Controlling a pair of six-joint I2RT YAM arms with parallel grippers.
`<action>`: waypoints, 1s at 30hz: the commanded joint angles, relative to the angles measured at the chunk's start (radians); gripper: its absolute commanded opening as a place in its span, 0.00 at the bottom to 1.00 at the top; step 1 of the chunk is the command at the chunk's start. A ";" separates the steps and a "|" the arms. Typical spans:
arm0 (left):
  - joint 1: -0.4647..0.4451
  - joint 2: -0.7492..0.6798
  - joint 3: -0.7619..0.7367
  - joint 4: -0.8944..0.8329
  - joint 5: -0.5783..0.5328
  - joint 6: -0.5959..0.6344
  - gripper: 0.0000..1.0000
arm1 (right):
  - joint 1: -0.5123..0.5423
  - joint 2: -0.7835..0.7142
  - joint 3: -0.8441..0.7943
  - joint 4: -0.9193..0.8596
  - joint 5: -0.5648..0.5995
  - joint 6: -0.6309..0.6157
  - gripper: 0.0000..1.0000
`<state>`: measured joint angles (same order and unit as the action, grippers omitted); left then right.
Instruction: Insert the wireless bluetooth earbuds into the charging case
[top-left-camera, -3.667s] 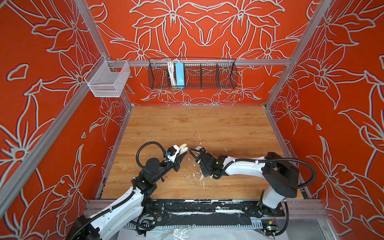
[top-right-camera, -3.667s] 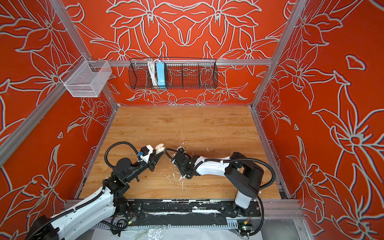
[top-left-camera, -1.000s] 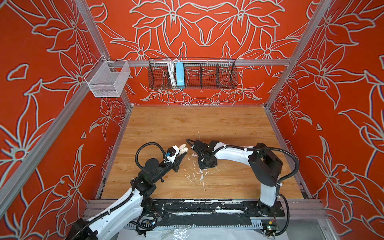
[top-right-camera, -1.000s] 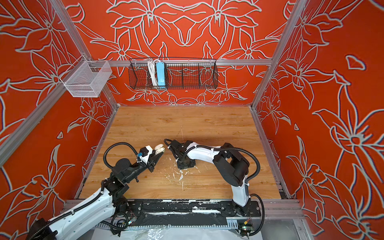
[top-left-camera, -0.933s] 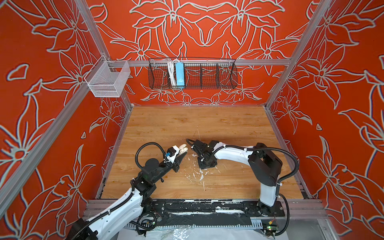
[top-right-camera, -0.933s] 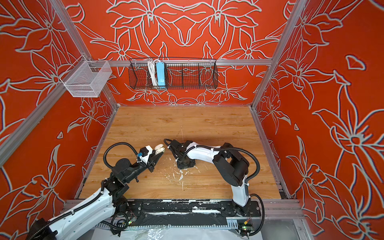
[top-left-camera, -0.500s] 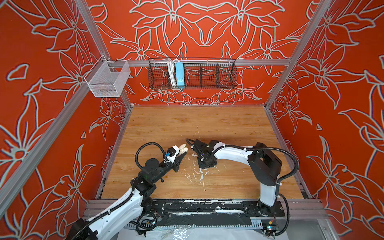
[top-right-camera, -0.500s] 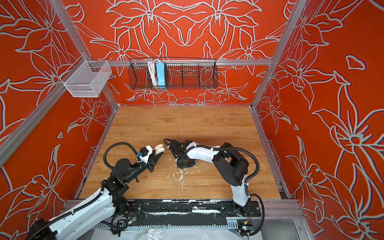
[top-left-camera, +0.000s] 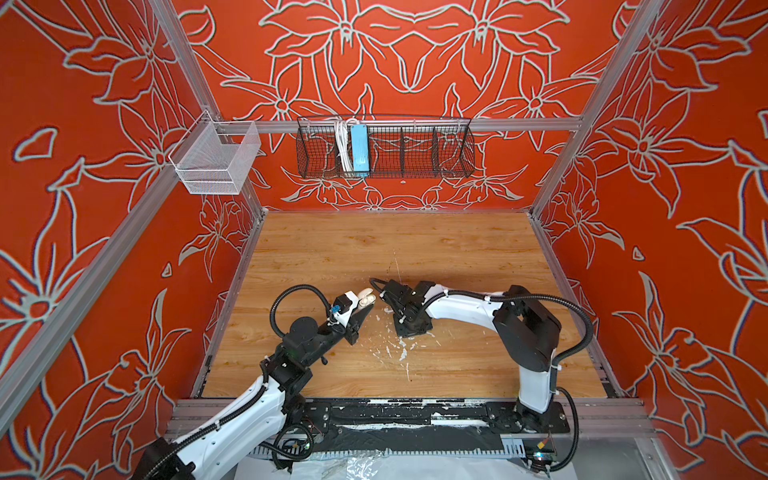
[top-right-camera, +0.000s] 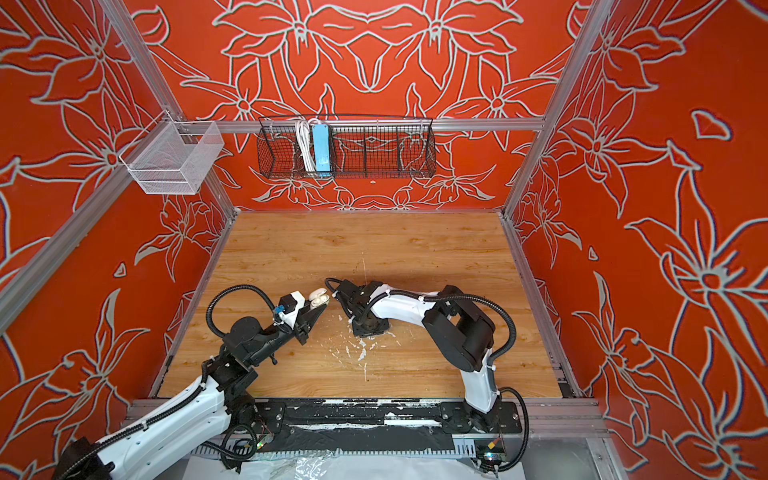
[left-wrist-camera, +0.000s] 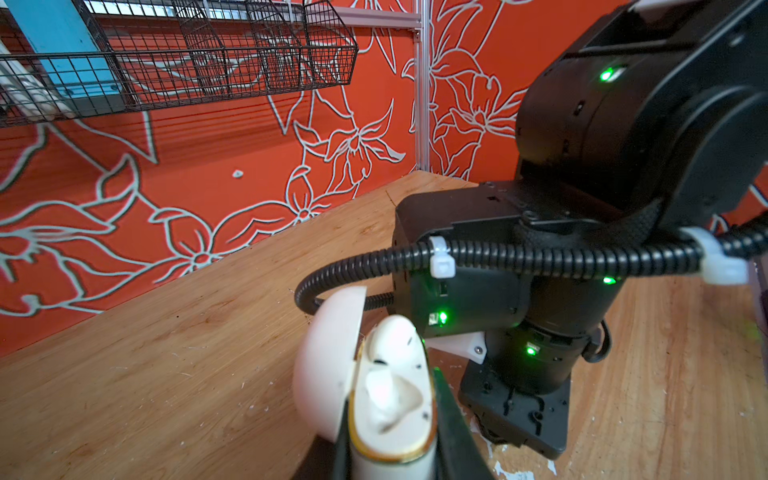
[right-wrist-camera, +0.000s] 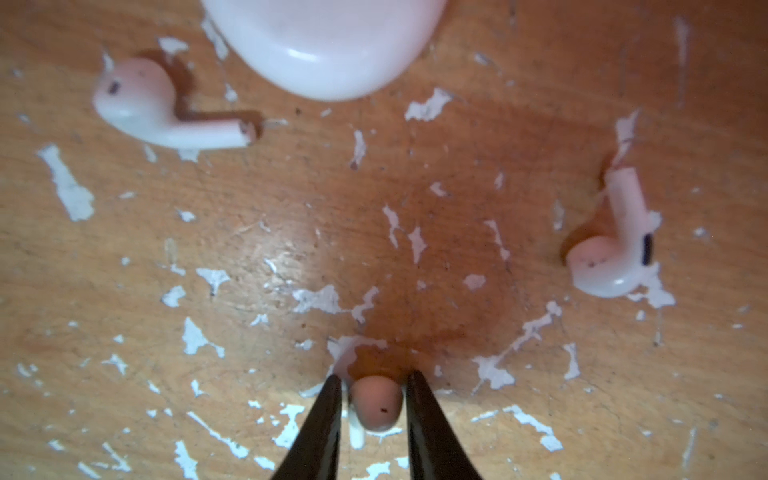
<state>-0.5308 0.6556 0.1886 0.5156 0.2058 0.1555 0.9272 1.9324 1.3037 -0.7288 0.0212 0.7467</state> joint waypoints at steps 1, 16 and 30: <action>0.000 -0.011 0.032 0.018 0.012 0.003 0.00 | 0.010 0.054 0.005 0.004 0.014 0.027 0.27; 0.000 -0.017 0.030 0.017 0.012 0.004 0.00 | 0.024 0.049 0.003 -0.026 0.057 0.034 0.21; 0.000 -0.011 0.029 0.024 0.026 0.006 0.00 | 0.027 -0.215 -0.121 0.068 0.149 0.062 0.15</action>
<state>-0.5308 0.6498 0.1886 0.5095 0.2096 0.1558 0.9447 1.8221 1.2129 -0.6880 0.0986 0.7753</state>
